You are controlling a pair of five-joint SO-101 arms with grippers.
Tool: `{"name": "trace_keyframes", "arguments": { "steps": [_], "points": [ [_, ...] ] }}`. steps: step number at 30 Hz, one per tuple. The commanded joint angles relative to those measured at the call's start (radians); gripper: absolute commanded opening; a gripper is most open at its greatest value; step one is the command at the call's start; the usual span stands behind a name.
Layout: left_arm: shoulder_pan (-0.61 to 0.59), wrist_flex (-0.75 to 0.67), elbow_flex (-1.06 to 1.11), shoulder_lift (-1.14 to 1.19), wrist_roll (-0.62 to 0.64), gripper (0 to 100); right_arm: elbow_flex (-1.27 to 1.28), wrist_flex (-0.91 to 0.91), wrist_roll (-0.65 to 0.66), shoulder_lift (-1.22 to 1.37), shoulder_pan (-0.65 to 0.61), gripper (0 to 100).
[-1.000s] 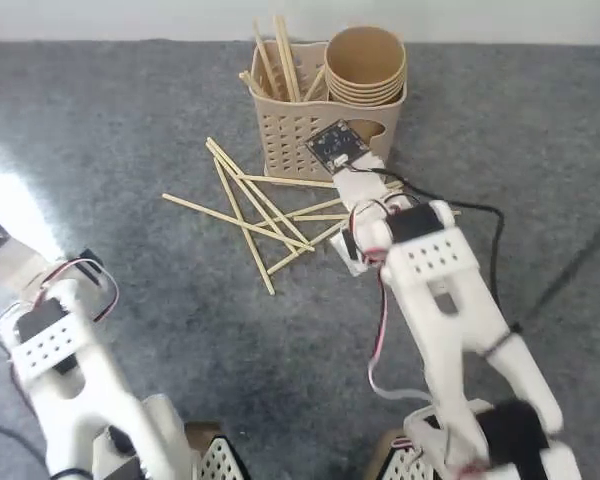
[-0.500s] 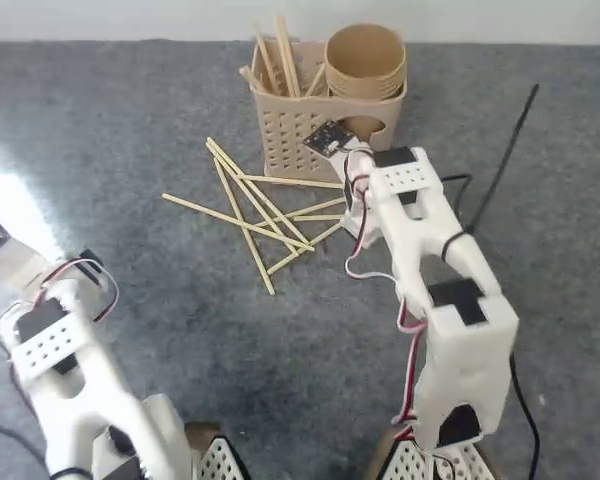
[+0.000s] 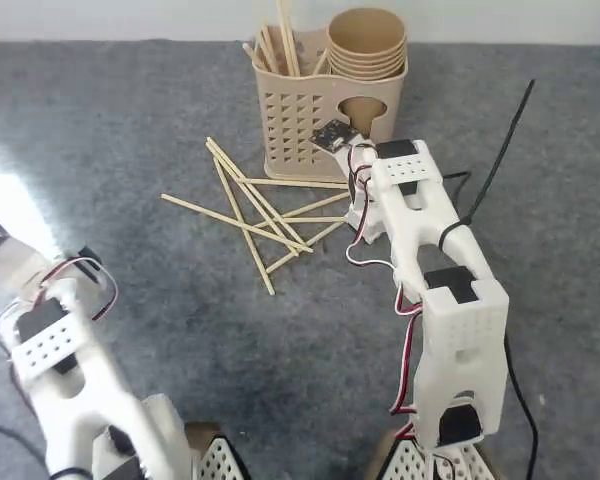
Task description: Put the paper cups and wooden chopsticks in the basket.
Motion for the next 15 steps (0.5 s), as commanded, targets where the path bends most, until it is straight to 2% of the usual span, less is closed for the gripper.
{"name": "trace_keyframes", "arguments": {
  "steps": [1,7,15],
  "points": [
    [0.0,-0.018,-0.047,0.006,0.008,21,-0.026,0.015,0.012,-0.018,-0.001,1.3],
    [0.0,-0.017,-0.047,0.006,0.008,21,-0.026,0.021,0.002,-0.058,-0.001,0.9],
    [0.0,-0.018,-0.047,0.006,0.008,21,-0.026,0.188,-0.032,-0.309,-0.074,0.9]
  ]
}}
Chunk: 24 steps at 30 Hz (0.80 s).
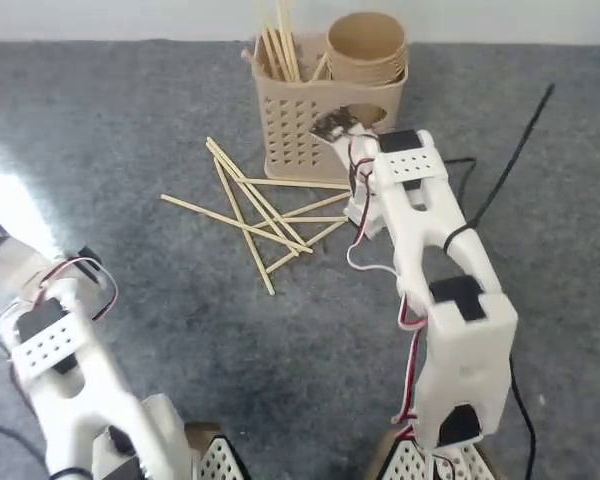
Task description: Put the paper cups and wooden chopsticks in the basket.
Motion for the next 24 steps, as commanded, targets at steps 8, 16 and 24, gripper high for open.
{"name": "trace_keyframes", "arguments": {
  "steps": [8,16,24],
  "points": [
    [0.0,-0.017,-0.047,0.006,0.008,21,-0.025,0.162,-0.015,-0.259,-0.084,2.0],
    [-0.032,-0.018,-0.051,0.0,0.012,21,-0.025,0.262,0.015,-0.268,-0.171,24.0],
    [-0.207,-0.015,-0.128,0.008,0.014,21,-0.025,0.133,-0.164,-0.257,-0.364,17.5]
  ]
}}
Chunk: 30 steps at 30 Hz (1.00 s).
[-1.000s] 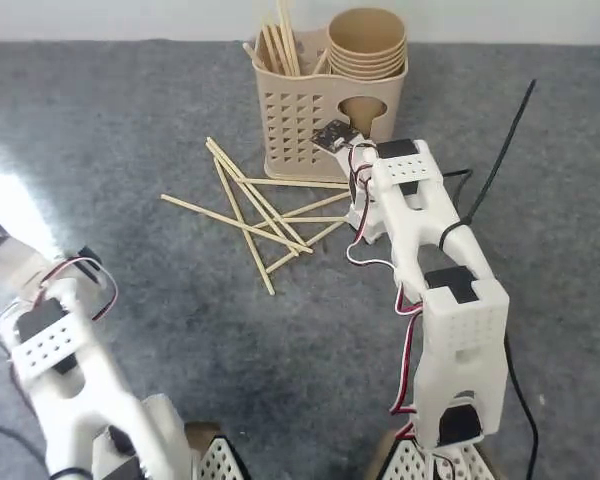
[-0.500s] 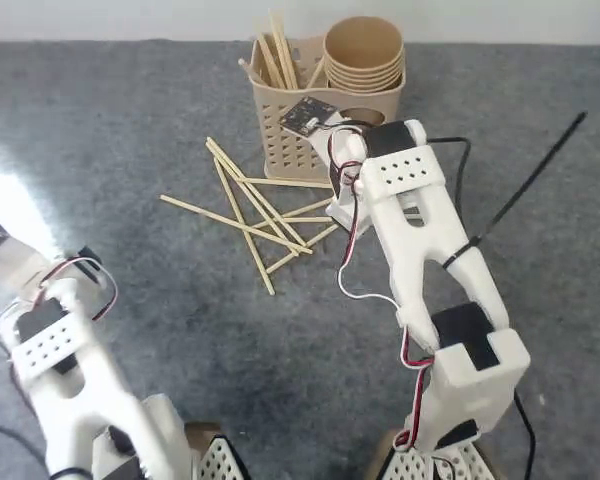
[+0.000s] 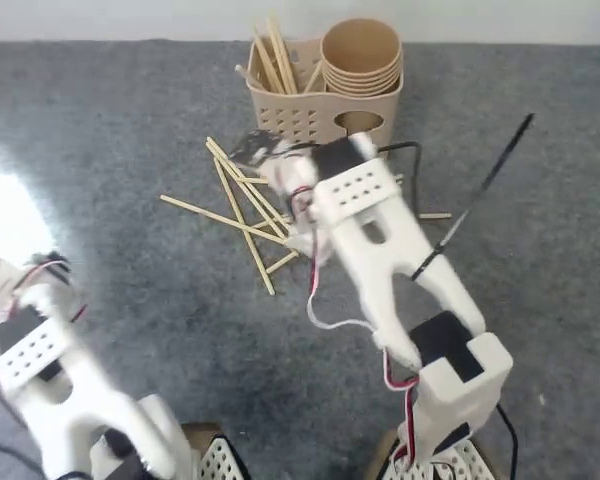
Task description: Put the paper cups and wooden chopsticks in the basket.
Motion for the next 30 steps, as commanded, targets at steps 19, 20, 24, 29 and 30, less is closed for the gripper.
{"name": "trace_keyframes", "arguments": {
  "steps": [19,20,24,29,30],
  "points": [
    [-0.264,0.133,-0.498,0.446,0.006,21,0.054,-0.621,-0.104,0.24,-0.113,24.7],
    [-0.264,0.133,-0.515,0.479,0.006,21,0.054,-0.631,-0.104,0.243,-0.11,24.7],
    [-0.265,0.133,-0.561,0.555,0.006,21,0.054,-0.639,-0.104,0.275,-0.11,24.7],
    [-0.265,0.133,-0.564,0.56,0.006,21,0.029,-0.654,-0.081,0.344,-0.107,24.5],
    [-0.265,0.133,-0.564,0.56,0.006,21,0.017,-0.654,-0.061,0.36,-0.102,24.2]
  ]
}}
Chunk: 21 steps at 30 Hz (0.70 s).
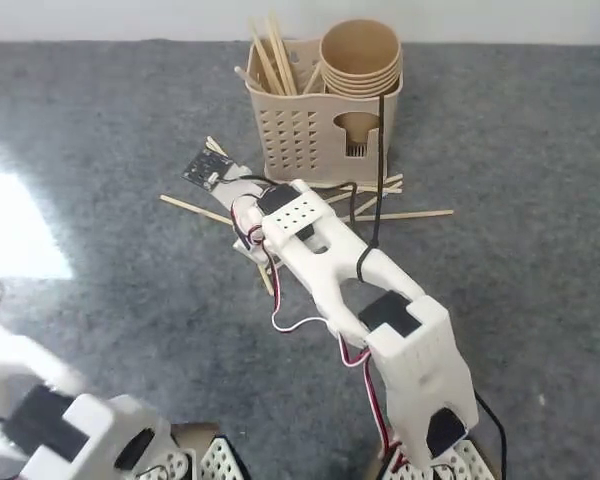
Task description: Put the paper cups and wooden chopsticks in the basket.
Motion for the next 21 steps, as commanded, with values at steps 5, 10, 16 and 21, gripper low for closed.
{"name": "trace_keyframes", "arguments": {
  "steps": [5,10,16,21],
  "points": [
    [-0.005,0.003,-0.05,-0.009,0.006,21,-0.084,-0.002,0.051,0.062,0.005,24.1],
    [-0.005,0.003,-0.05,-0.009,0.006,21,-0.091,0.091,0.046,0.031,-0.05,9.7],
    [-0.005,0.003,-0.05,-0.008,0.006,21,-0.083,0.159,0.003,-0.022,-0.094,0.9],
    [-0.005,0.003,-0.05,-0.008,0.006,21,-0.083,0.209,-0.008,-0.054,-0.108,0.9]
  ]
}}
